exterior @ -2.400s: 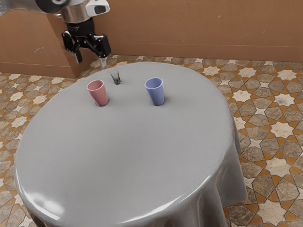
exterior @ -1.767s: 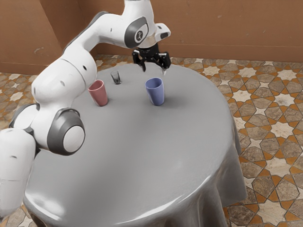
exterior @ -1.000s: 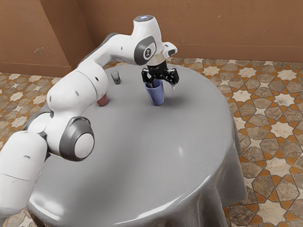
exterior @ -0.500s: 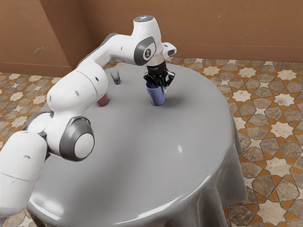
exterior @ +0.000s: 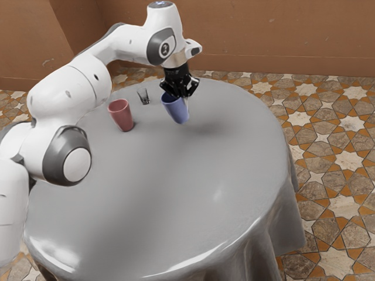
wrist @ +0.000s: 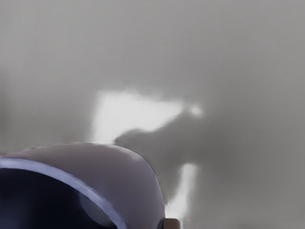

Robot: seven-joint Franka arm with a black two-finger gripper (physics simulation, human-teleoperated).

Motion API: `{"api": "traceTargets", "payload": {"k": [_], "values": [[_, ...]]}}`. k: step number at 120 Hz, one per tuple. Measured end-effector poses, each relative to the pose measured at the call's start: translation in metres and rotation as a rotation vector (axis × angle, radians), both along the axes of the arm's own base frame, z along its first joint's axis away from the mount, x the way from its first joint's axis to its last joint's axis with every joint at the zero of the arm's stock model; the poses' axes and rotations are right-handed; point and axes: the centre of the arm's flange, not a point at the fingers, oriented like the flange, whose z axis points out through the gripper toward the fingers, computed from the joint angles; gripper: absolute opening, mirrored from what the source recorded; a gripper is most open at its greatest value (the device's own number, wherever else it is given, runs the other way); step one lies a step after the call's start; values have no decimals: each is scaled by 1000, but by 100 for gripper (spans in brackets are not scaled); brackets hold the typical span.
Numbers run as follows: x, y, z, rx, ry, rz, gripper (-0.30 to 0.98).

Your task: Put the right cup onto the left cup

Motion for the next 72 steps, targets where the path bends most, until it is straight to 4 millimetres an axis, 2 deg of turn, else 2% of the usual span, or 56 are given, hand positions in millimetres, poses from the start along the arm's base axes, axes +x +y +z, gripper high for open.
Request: {"api": "traceTargets", "payload": {"k": [13, 26, 49, 72], "values": [[-32, 47, 42, 2, 9, 67, -10], [-42, 97, 65, 3, -9, 141, -10], [-43, 170, 67, 5, -13, 249, -10], [-37, 206, 54, 9, -3, 298, -10]]}}
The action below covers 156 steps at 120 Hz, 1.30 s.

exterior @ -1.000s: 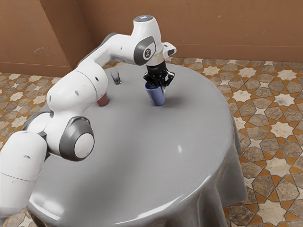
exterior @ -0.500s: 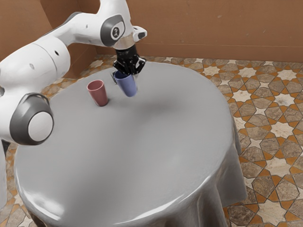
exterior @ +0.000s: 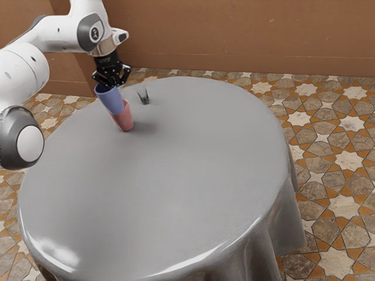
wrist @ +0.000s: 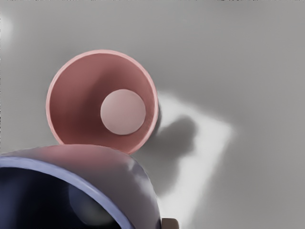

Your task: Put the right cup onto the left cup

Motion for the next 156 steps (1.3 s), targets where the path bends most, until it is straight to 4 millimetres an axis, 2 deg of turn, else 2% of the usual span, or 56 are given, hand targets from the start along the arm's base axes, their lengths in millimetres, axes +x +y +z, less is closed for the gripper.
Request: {"api": "traceTargets", "payload": {"k": [29, 57, 81, 124, 156], "values": [[19, 6, 1, 16, -26, -4, -10], [22, 15, -10, 20, -9, 4, -10], [30, 25, 0, 38, -39, 11, -10], [36, 26, -18, 41, -16, 5, -10], [38, 22, -23, 40, -15, 1, -10]]}}
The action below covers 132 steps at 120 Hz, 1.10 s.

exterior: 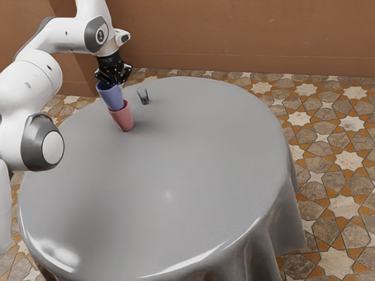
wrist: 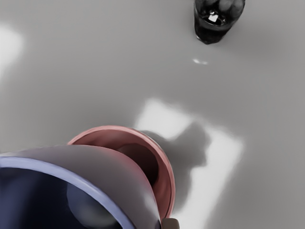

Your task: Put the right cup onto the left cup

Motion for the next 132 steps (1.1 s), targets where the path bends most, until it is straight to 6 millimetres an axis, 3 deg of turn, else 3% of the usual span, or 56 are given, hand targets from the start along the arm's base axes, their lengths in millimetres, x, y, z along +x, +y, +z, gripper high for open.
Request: {"api": "traceTargets", "payload": {"k": [46, 73, 100, 108, 120, 132], "values": [[1, 2, -7, 3, 5, 6, -10], [2, -4, -7, -11, 2, -1, 36], [0, -6, 1, -15, -4, -3, 57], [-3, -10, 22, -12, -24, -9, 59], [-25, -23, 93, -6, -91, -39, 62], [-83, -69, 148, -15, -75, -159, 64]]}}
